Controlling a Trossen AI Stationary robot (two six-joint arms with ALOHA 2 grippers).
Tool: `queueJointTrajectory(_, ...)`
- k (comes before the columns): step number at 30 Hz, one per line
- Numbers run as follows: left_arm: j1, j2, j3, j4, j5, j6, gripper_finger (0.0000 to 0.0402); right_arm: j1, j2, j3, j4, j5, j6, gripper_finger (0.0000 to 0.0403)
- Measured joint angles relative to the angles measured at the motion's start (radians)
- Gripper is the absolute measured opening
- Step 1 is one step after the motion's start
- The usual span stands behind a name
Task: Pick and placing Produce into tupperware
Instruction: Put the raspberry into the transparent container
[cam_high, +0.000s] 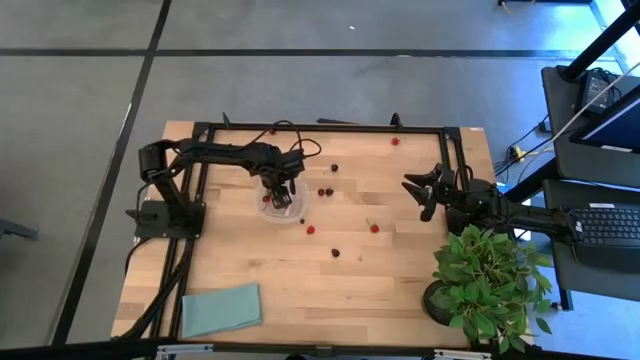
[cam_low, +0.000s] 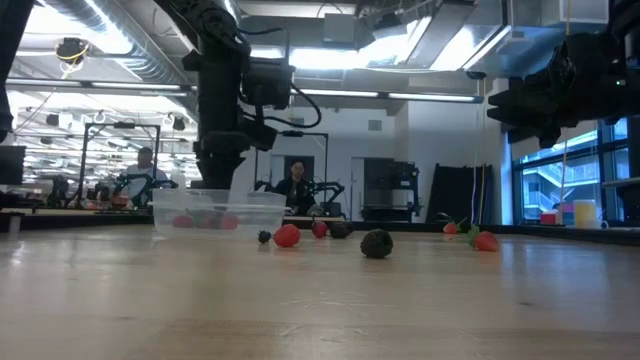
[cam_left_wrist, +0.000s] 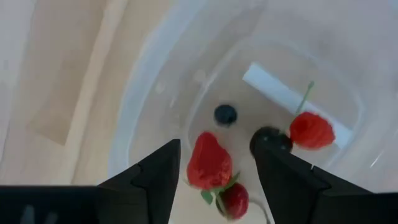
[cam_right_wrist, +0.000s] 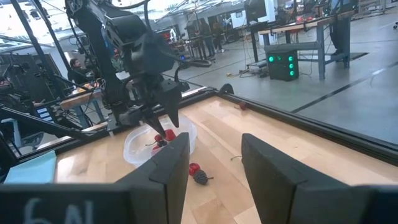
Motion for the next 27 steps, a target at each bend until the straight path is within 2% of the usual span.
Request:
queueJointTrajectory(12,-0.005,0.0,0.0,-0.143,0.0,0.103,0.02,0.0,0.0,0.0,0.0,0.0,0.004,0.0149)
queueJointTrajectory(23,-0.004,0.001,-0.001,-0.21,-0.002,0.105,0.0199,0.0,0.0,0.0,0.0,0.0,0.006,0.0149)
queueJointTrajectory(27,-0.004,0.001,-0.001,-0.252,-0.049,0.105,0.0199,0.0,0.0,0.0,0.0,0.0,0.007,0.0149)
